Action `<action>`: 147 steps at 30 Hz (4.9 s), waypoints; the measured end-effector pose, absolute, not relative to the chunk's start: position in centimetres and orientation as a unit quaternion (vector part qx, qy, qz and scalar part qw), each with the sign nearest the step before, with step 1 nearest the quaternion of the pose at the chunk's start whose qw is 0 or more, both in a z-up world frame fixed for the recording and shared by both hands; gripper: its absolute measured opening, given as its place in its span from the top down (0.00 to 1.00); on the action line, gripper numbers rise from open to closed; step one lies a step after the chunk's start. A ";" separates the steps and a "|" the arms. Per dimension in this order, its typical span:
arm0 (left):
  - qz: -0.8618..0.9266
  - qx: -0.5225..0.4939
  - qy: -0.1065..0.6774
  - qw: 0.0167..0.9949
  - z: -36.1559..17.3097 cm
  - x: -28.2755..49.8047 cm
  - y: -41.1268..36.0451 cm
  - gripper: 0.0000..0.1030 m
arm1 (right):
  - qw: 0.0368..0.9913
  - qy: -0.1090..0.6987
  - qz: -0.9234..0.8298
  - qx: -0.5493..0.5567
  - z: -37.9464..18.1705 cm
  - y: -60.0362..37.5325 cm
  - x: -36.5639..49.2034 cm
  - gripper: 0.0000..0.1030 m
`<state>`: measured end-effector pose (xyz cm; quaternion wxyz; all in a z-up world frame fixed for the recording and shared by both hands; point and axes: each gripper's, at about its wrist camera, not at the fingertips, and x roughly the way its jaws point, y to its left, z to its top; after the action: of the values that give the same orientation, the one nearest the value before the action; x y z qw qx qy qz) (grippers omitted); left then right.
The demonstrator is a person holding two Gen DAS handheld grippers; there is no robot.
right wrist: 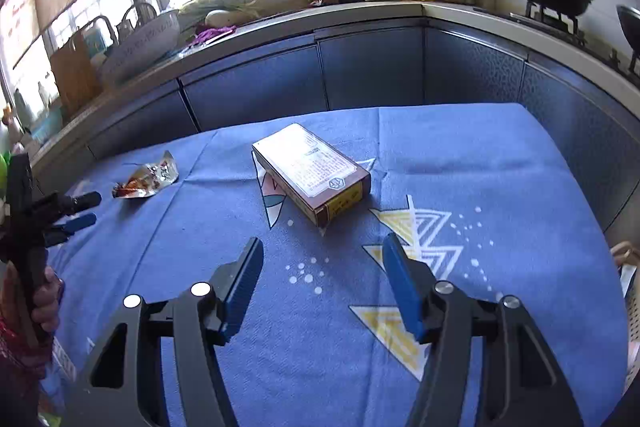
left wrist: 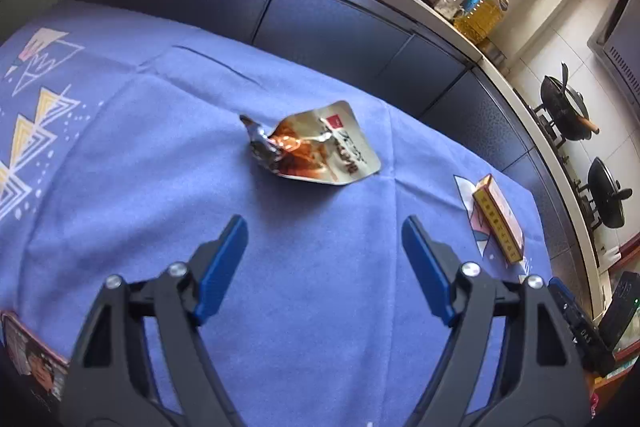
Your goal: Collect trash
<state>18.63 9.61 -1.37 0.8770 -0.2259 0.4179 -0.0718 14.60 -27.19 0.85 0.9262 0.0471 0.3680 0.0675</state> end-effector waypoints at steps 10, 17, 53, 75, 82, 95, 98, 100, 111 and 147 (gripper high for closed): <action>-0.041 -0.257 0.429 0.865 -3.2 21.6 11.5 0.26 | 0.926 0.357 0.090 -0.081 -0.3 -24.5 21.7 0.17; -0.022 -0.261 0.429 0.864 -3.7 23.4 12.0 0.26 | 0.911 0.392 0.096 -0.080 -2.2 -24.9 25.8 0.17; -0.083 -0.145 0.407 0.898 -2.4 12.7 5.2 0.86 | 0.902 0.409 0.134 0.048 -3.9 -23.1 7.5 0.37; -0.056 -0.071 0.401 0.912 -4.9 10.1 4.9 0.70 | 0.912 0.393 0.118 0.005 -5.5 -21.9 6.1 0.16; -0.059 -0.099 0.381 0.917 -3.7 8.8 6.8 0.56 | 0.909 0.401 0.118 -0.011 -5.7 -21.3 6.2 0.06; -0.101 -0.003 0.391 0.915 -1.8 11.1 4.9 0.26 | 0.907 0.402 0.124 -0.010 -5.7 -21.4 6.3 0.03; -0.110 0.012 0.414 0.904 -3.3 12.4 3.7 0.26 | 0.907 0.401 0.127 -0.005 -5.7 -21.5 6.3 0.03; -0.114 0.004 0.426 0.898 -4.1 13.2 3.4 0.26 | 0.907 0.401 0.129 0.000 -5.7 -21.6 6.2 0.03; -0.144 -0.032 0.425 0.893 -3.9 11.9 2.5 0.60 | 0.908 0.398 0.132 0.008 -5.7 -21.8 6.1 0.03; -0.164 -0.063 0.393 0.903 -5.1 5.1 2.6 0.54 | 0.905 0.416 0.076 -0.041 -6.4 -20.4 6.2 0.03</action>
<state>5.12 2.55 -5.12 0.9028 -0.0629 0.3927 -0.1636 6.25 -20.43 -6.42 0.9051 -0.0410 0.4164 0.0757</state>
